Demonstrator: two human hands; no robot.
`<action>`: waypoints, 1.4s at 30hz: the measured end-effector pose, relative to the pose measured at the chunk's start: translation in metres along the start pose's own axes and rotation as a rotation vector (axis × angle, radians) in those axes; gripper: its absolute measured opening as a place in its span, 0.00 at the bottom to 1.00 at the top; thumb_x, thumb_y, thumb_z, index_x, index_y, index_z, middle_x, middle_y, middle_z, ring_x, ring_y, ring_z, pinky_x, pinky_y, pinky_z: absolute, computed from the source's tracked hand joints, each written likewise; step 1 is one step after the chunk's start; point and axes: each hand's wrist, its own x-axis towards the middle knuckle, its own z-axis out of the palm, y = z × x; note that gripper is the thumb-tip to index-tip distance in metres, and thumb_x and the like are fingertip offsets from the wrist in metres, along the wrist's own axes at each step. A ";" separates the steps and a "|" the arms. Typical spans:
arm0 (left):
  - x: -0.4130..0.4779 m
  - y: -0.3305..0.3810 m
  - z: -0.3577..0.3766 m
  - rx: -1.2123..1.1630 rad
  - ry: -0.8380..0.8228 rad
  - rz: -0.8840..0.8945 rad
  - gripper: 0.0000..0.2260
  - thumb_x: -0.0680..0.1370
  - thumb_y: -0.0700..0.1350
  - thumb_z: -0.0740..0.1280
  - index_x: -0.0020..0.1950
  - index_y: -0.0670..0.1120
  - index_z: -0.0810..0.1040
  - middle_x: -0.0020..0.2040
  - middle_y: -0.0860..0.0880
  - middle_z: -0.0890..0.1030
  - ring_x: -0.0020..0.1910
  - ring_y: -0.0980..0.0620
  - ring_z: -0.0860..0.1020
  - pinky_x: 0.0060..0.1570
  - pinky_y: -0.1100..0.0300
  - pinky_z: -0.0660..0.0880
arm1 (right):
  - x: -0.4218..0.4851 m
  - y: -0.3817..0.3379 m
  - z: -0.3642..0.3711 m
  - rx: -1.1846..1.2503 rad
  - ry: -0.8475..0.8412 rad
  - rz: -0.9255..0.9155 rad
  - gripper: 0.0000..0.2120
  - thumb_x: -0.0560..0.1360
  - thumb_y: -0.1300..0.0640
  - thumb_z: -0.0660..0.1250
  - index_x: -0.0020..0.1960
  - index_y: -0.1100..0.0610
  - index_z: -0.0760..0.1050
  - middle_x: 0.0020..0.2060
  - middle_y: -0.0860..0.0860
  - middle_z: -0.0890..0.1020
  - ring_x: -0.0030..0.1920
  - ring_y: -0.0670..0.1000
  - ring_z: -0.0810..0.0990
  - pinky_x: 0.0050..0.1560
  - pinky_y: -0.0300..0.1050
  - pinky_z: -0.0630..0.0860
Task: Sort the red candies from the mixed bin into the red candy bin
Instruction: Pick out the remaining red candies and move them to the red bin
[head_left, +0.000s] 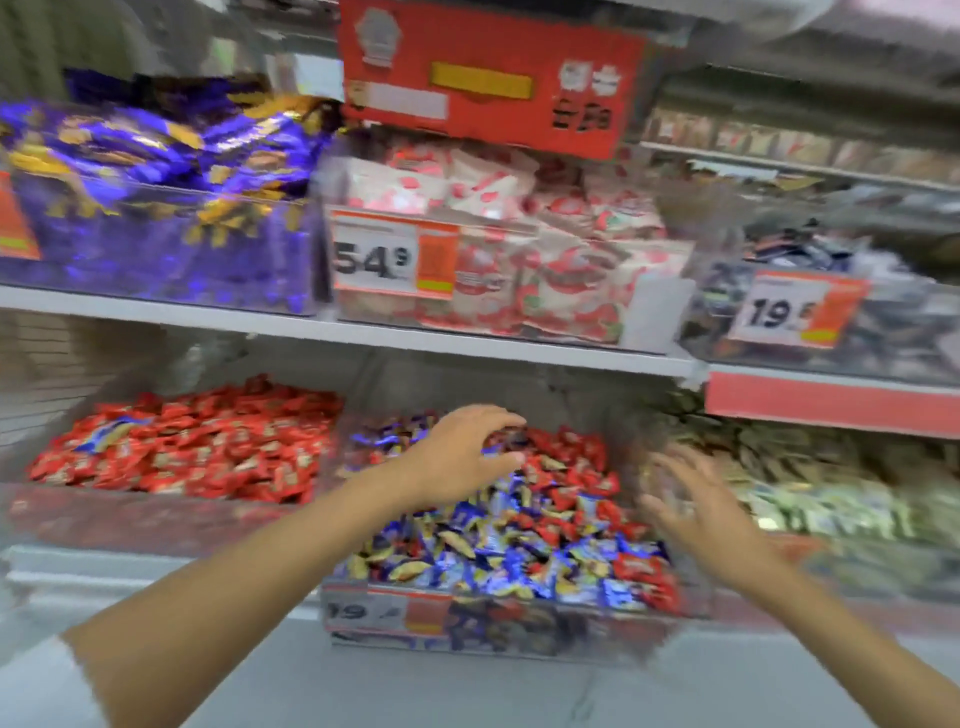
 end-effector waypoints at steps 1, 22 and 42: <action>0.018 0.010 0.017 0.000 -0.064 0.003 0.22 0.79 0.51 0.64 0.71 0.44 0.69 0.71 0.44 0.68 0.72 0.48 0.64 0.67 0.64 0.55 | 0.000 -0.002 0.000 0.051 -0.012 0.002 0.36 0.68 0.37 0.60 0.66 0.62 0.72 0.66 0.61 0.70 0.68 0.60 0.69 0.70 0.51 0.61; 0.099 0.004 0.080 0.616 -0.525 0.064 0.18 0.78 0.58 0.60 0.68 0.56 0.69 0.67 0.48 0.68 0.65 0.42 0.69 0.60 0.48 0.70 | -0.002 0.008 -0.009 0.331 -0.101 -0.016 0.26 0.74 0.56 0.71 0.69 0.46 0.67 0.70 0.39 0.57 0.69 0.38 0.56 0.66 0.35 0.55; -0.006 -0.032 0.017 0.252 -0.190 -0.191 0.24 0.75 0.64 0.63 0.70 0.61 0.68 0.64 0.56 0.75 0.66 0.50 0.69 0.66 0.47 0.63 | 0.048 -0.059 0.039 0.186 -0.520 0.004 0.29 0.79 0.43 0.59 0.77 0.49 0.56 0.76 0.53 0.60 0.74 0.55 0.60 0.73 0.50 0.59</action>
